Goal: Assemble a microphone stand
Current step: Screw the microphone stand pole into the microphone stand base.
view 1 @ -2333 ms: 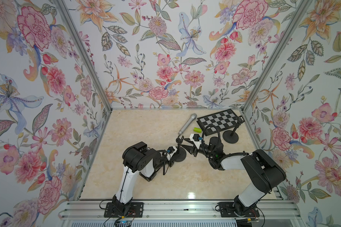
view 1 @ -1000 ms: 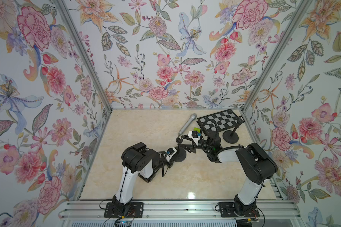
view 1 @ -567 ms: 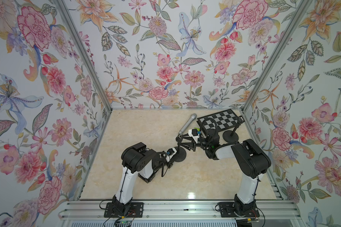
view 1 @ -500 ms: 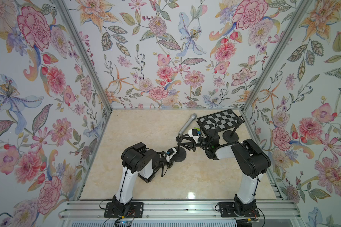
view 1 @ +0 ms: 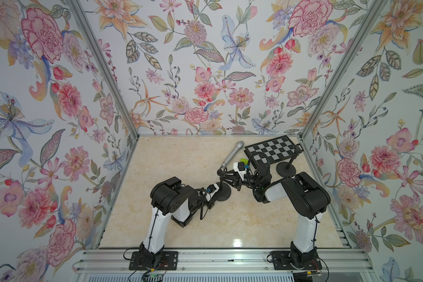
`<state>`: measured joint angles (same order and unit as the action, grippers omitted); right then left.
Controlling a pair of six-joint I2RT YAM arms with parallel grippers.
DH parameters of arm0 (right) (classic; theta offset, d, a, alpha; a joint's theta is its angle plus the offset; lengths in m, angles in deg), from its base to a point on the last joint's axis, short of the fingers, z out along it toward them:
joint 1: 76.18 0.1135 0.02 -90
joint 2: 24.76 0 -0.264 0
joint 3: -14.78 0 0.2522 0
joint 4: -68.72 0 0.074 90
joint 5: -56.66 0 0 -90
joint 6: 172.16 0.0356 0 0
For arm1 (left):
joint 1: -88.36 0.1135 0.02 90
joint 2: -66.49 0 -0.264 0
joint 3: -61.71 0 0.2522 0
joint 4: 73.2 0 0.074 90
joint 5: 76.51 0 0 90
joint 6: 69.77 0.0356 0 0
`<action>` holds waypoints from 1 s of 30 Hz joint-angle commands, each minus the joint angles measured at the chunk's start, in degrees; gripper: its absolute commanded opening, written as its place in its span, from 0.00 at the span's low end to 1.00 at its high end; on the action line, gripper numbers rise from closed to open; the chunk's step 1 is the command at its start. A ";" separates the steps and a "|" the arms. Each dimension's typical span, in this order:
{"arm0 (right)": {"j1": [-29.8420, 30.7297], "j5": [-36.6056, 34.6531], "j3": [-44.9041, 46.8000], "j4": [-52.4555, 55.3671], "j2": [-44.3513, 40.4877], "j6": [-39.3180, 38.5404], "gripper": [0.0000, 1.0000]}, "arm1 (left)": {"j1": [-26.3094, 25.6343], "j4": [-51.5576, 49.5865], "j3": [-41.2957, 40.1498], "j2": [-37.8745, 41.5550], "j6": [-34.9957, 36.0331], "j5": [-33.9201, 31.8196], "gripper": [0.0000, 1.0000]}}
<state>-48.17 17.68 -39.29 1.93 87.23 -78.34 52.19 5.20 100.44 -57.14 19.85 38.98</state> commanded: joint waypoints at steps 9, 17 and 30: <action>24.29 -75.94 12.84 -2.53 -2.40 2.33 0.00 | -0.27 13.22 -3.22 -3.76 1.26 -2.11 0.32; 25.56 -56.14 13.63 -4.18 -2.79 -5.20 0.19 | -0.31 13.20 -3.22 -3.75 0.58 -1.21 0.32; 3.22 -2.33 5.90 30.44 -19.91 -21.56 0.61 | -0.33 13.15 -5.19 -1.61 0.72 0.04 0.32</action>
<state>-44.76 4.92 -29.46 17.86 69.63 -90.63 52.04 5.16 97.34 -55.63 19.61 38.94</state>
